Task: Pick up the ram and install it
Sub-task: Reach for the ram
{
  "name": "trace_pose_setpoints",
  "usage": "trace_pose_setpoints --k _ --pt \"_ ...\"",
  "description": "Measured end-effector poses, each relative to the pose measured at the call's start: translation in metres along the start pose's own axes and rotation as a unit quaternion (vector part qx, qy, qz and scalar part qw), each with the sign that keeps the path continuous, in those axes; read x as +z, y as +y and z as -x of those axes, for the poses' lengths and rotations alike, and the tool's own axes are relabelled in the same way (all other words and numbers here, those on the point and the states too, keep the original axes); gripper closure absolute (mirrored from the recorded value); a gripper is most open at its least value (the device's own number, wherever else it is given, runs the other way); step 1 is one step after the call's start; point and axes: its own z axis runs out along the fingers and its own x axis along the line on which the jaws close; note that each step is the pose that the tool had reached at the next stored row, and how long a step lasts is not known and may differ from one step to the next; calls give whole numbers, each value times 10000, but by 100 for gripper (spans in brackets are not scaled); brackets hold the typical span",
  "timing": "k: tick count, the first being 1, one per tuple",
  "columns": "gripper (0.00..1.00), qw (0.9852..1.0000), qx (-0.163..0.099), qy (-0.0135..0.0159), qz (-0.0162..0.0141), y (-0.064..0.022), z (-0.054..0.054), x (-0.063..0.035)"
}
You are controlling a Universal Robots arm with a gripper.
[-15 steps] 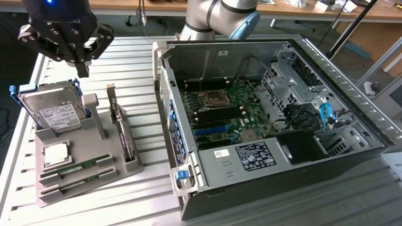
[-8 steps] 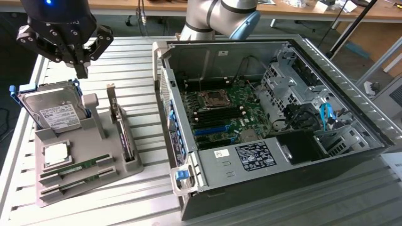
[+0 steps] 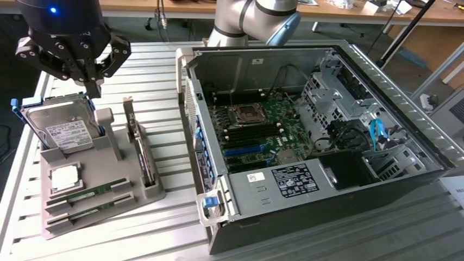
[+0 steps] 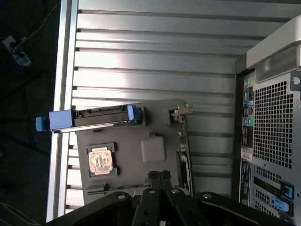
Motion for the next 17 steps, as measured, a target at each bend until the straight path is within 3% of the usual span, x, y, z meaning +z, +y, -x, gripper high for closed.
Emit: trace_pose_setpoints --k 17 --pt "89 10000 0 0 -4 -380 -19 -26"
